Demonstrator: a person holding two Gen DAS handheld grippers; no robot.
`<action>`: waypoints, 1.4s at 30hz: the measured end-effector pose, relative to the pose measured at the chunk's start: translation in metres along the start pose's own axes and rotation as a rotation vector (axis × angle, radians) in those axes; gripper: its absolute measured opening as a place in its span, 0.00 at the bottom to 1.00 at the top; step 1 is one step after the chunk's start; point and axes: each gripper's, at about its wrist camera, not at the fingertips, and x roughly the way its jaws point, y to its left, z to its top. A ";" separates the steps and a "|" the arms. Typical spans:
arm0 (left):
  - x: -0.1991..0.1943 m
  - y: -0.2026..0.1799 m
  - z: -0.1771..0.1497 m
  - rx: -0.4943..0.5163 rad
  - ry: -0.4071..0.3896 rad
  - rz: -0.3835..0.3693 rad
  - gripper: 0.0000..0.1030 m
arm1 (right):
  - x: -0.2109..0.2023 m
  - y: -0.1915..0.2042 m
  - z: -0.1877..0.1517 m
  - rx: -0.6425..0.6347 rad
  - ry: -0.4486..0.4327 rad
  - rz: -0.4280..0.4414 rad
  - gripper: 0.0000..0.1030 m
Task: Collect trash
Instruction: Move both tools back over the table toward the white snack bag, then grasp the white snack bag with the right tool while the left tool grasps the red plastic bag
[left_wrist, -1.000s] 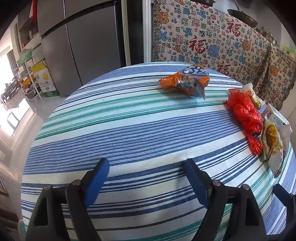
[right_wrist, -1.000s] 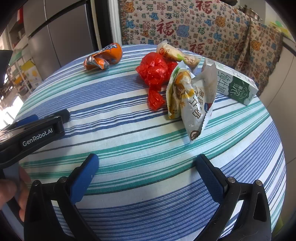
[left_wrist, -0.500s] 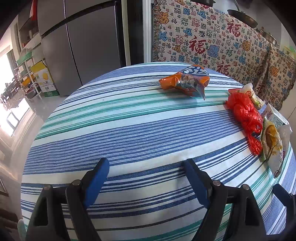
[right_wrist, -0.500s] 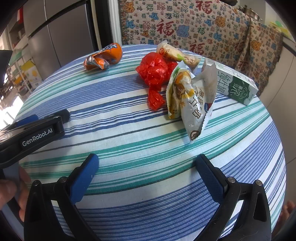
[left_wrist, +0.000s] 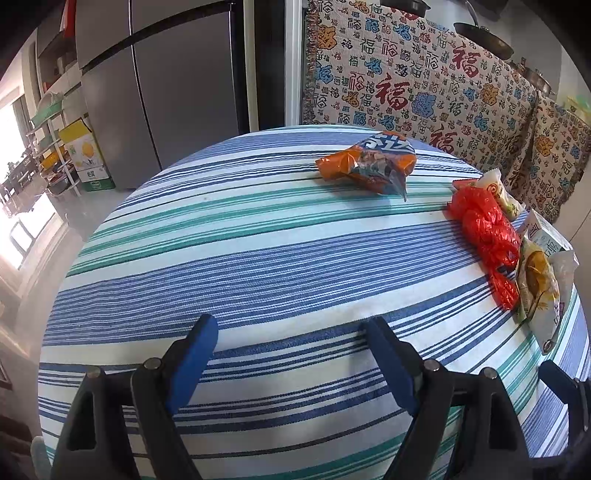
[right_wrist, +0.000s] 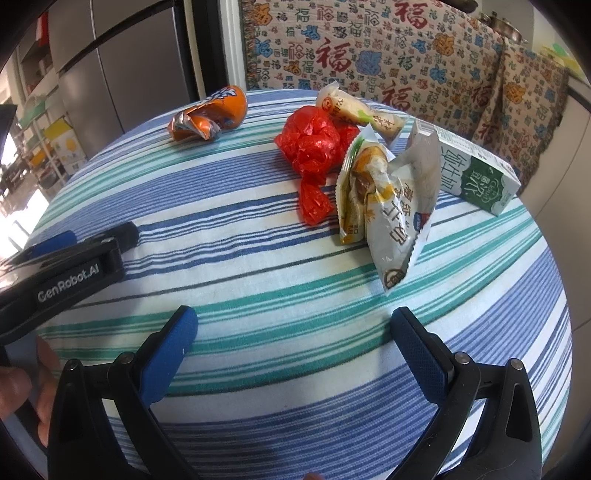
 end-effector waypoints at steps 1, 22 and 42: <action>0.000 0.001 0.000 -0.002 -0.001 -0.007 0.82 | -0.002 -0.001 -0.002 -0.016 0.010 0.014 1.00; -0.001 -0.019 -0.008 0.087 0.011 -0.035 0.85 | 0.006 -0.102 0.051 0.140 -0.042 0.183 0.31; 0.042 -0.160 0.068 0.169 0.046 -0.373 0.65 | -0.078 -0.137 -0.062 0.149 -0.115 0.128 0.28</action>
